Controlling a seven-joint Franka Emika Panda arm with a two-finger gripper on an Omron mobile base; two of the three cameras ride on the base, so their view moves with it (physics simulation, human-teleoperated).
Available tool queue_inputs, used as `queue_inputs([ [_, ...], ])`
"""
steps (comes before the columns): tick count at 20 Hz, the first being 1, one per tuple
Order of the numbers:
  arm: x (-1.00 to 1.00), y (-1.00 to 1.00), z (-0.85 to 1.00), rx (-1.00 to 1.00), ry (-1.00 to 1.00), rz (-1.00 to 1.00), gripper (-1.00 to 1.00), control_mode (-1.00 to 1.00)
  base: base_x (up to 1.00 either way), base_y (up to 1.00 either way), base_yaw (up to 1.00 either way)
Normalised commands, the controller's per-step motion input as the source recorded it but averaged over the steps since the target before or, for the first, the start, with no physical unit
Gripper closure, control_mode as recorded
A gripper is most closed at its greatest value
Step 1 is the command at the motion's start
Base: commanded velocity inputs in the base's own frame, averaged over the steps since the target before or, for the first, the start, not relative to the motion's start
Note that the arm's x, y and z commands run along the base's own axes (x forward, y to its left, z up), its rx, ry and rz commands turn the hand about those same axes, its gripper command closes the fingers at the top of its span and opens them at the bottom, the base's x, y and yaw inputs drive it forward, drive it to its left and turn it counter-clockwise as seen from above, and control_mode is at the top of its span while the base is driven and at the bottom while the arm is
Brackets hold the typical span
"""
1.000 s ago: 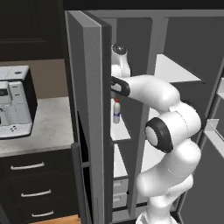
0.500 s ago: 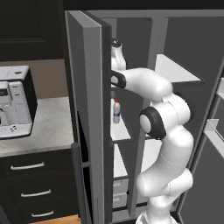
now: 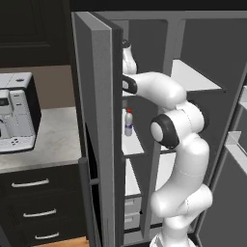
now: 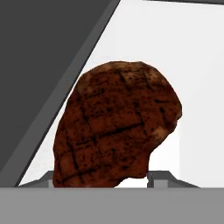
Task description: Pick up the frozen steak from the freezer, place it on any shelf in the fridge, and close the fridge and freezer doors when done.
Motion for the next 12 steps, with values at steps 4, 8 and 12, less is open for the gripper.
queue_inputs([
  [4,0.05,-0.14,-0.36,0.05,-0.04,0.00,1.00,-1.00,0.00,0.00,0.00],
  [8,-0.02,-0.34,-0.30,0.05,-0.05,0.00,1.00,-1.00,0.00,0.00,0.00],
  [12,-0.38,-0.72,-0.12,0.10,-0.11,0.00,1.00,-1.00,0.00,0.00,0.00],
])
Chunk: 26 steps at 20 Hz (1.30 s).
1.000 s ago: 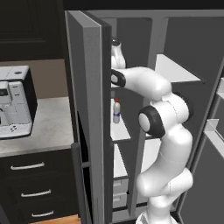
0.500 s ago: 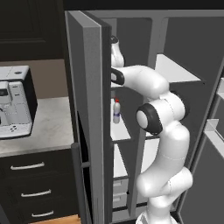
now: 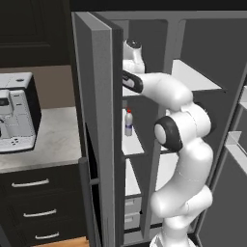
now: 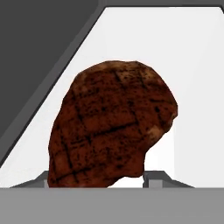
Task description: Pick up the frozen steak from the freezer, place it on any shelf in the fridge, and close the fridge and freezer doors when done.
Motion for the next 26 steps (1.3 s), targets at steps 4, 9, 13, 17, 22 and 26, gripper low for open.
queue_inputs([
  [4,-0.70,-0.61,0.04,0.12,-0.16,0.00,1.00,-1.00,0.00,0.00,0.00],
  [9,-0.98,-0.09,0.57,0.03,-0.15,0.00,1.00,-1.00,0.00,0.00,0.00],
  [13,-1.00,0.04,0.78,0.00,-0.16,0.00,1.00,-1.00,0.00,0.00,0.00],
  [17,-1.00,0.01,0.72,-0.01,-0.10,0.03,1.00,-1.00,0.00,0.00,0.00],
  [22,-1.00,-0.16,0.35,-0.06,0.02,0.03,1.00,-1.00,0.00,0.00,0.00],
  [26,-1.00,-0.29,-0.01,-0.14,0.16,0.05,1.00,-1.00,0.00,0.00,0.00],
])
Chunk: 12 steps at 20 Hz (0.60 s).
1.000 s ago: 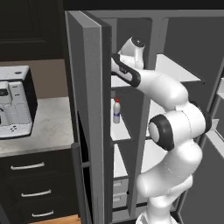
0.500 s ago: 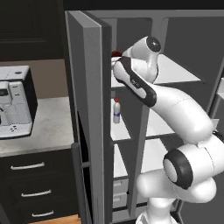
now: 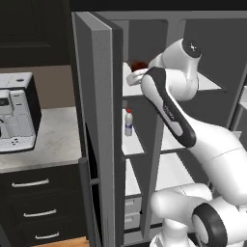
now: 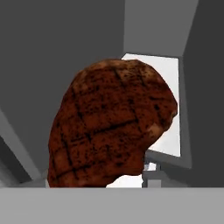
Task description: Pick up the frozen steak from the freezer, place it on any shelf in the fridge, and close the fridge and freezer doors when done.
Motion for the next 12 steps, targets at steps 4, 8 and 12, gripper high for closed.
queue_inputs([
  [4,-1.00,-0.34,-0.43,-0.24,0.14,0.09,1.00,-1.00,0.00,0.00,0.00],
  [8,-1.00,-0.40,-0.68,-0.30,0.12,0.09,1.00,-1.00,0.00,0.00,0.00],
  [12,-1.00,-0.82,-0.59,-0.20,0.11,0.02,1.00,-1.00,0.00,0.00,0.00],
])
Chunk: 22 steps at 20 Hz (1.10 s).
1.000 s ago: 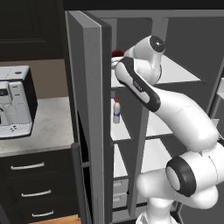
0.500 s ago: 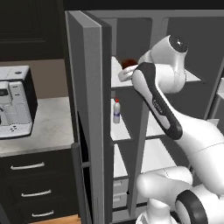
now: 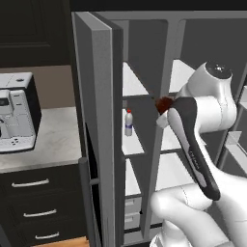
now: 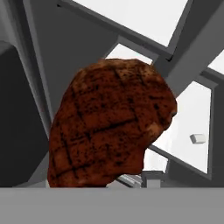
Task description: Pick up the frozen steak from the freezer, place it on any shelf in the fridge, and close the fridge and freezer doors when done.
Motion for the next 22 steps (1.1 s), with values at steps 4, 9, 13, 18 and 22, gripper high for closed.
queue_inputs([
  [4,-0.83,-1.00,-0.03,-0.02,0.01,-0.17,1.00,-1.00,0.00,0.00,0.00],
  [9,0.05,-0.99,0.48,0.00,-0.03,-0.25,1.00,-1.00,0.00,0.00,0.00],
  [13,0.62,-0.66,0.57,0.03,-0.04,-0.20,1.00,-1.00,0.00,0.00,0.00],
  [18,0.91,-0.46,0.31,0.04,0.00,-0.14,1.00,-1.00,0.00,0.00,0.00],
  [22,0.89,-0.26,0.03,0.01,-0.02,-0.02,1.00,-1.00,0.00,0.00,0.00],
])
